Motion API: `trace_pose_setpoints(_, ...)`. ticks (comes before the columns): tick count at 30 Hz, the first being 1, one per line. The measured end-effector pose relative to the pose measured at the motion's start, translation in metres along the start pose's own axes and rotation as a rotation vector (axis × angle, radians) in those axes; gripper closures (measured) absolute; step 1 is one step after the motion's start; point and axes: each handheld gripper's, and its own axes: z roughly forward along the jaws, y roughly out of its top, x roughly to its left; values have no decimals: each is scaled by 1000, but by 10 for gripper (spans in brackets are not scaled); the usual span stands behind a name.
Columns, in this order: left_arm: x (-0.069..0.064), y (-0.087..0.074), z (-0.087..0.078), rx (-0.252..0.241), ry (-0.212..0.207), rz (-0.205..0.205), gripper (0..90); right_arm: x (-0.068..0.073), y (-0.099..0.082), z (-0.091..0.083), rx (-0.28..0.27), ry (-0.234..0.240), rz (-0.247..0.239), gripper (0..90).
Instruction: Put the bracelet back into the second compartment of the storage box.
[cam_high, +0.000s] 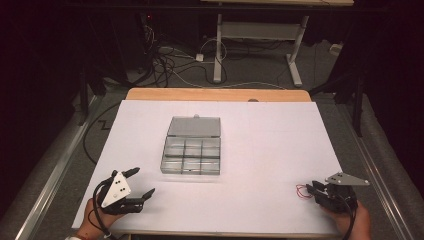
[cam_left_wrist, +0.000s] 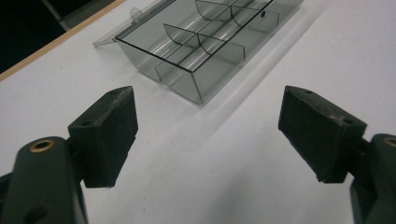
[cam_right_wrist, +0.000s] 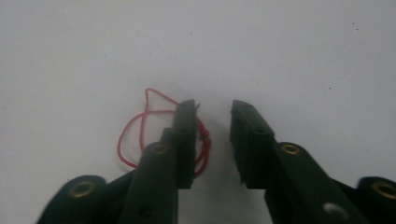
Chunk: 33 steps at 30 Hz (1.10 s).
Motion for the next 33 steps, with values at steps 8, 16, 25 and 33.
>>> trace_pose_setpoints(8, -1, 0, 1, 4, -10, 3, 193, -1, 1, 1, 3, 5, 7, 877)
trace_pose_setpoints(16, -1, 0, 1, 4, -7, -1, 192, 0, 5, -9, -45, -19, 3, 880)
trace_pose_setpoints(25, -1, -1, 0, 1, -6, 0, 191, 2, 14, -27, -158, -37, -2, 881)
trace_pose_setpoints(33, 0, 0, 2, 8, -6, 3, 191, 7, 26, -34, -213, -28, -14, 881)
